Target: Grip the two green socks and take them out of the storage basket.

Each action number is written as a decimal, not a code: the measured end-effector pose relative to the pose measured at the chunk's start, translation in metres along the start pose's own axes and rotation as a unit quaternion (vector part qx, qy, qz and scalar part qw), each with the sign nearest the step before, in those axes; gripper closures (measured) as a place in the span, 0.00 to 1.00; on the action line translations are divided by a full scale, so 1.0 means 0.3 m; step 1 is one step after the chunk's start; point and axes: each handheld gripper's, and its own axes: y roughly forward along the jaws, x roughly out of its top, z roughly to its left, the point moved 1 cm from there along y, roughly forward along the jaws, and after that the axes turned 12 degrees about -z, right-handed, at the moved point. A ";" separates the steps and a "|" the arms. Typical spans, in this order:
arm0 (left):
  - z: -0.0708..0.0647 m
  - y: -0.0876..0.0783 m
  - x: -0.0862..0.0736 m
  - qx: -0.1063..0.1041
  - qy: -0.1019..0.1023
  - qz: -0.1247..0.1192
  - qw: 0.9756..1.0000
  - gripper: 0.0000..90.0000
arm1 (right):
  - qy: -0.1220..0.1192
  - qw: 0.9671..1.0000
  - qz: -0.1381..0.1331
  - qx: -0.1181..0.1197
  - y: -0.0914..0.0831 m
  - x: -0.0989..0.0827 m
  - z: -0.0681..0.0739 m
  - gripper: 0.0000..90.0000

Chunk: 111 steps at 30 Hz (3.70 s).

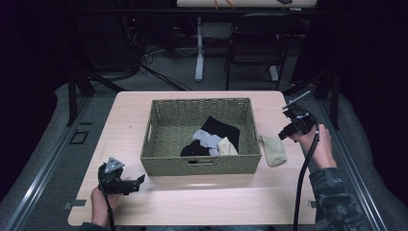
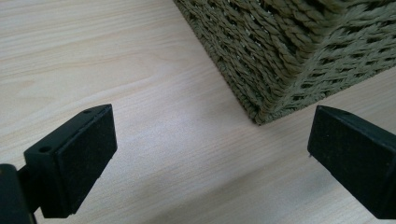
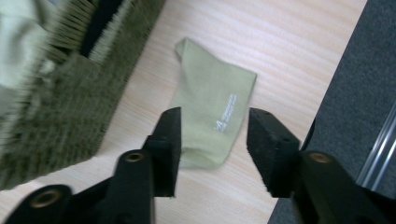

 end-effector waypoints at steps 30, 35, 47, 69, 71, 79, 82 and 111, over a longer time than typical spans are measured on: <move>0.004 0.003 -0.002 -0.001 -0.001 0.002 1.000 0.01 | -0.120 0.990 -0.060 0.054 -0.105 0.300 0.382 0.15; 0.002 0.003 -0.002 -0.003 -0.003 0.001 1.000 0.01 | -0.132 0.988 -0.039 0.066 -0.003 0.330 0.466 0.12; 0.002 -0.002 0.001 -0.006 -0.002 -0.008 1.000 0.01 | -0.133 0.987 0.030 0.082 0.226 0.305 0.556 0.18; 0.005 -0.004 0.003 -0.003 0.000 -0.009 1.000 0.01 | -0.111 0.986 0.098 0.077 0.377 0.245 0.569 0.91; 0.005 -0.005 0.004 -0.004 0.000 -0.007 1.000 0.01 | -0.121 0.986 0.089 0.075 0.337 0.256 0.559 0.93; 0.003 -0.003 0.004 -0.003 -0.001 -0.008 1.000 0.01 | -0.132 0.987 0.053 0.075 0.202 0.292 0.551 0.94; 0.003 -0.004 0.005 -0.004 0.000 -0.006 1.000 0.01 | -0.134 0.987 0.044 0.072 0.161 0.309 0.552 0.94; 0.003 -0.001 0.002 -0.004 -0.001 -0.005 1.000 0.01 | -0.153 0.985 -0.029 0.075 -0.137 0.441 0.538 0.95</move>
